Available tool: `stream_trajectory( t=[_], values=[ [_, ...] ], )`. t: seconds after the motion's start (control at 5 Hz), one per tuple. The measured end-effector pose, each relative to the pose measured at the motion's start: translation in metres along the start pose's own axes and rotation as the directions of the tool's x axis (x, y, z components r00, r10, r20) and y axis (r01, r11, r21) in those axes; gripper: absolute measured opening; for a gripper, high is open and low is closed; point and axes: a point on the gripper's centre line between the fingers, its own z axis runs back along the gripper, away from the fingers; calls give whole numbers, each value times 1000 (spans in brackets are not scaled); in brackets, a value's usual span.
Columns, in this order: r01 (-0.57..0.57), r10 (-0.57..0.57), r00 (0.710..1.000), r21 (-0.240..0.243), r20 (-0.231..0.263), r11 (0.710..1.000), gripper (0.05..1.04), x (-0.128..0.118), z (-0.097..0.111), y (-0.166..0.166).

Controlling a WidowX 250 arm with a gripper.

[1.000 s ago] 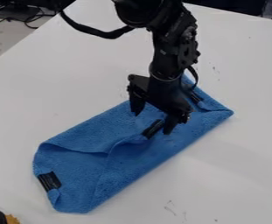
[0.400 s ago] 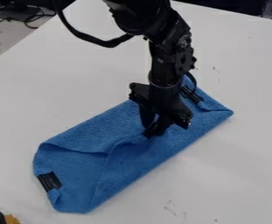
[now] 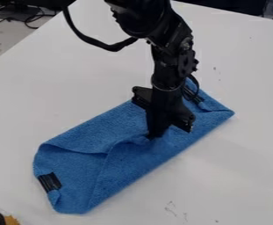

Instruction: Unfold the cloth from left to right

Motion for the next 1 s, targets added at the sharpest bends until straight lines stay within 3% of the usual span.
stream_trajectory(
  t=[0.2, 0.4, 0.6, 0.8, 1.0],
  values=[
    [-3, 4, 1000, 22, -15, 1000, 67, 1, 2, 3],
    [-1, 1, 1000, 75, 2, 997, 67, 6, 17, -2],
    [-29, 19, 997, 119, 78, 992, 67, 12, 43, -14],
    [-62, 49, 993, 116, 109, 991, 67, 9, 49, -29],
    [-117, 113, 989, 40, 90, 992, 67, -6, 41, -52]
  ],
)
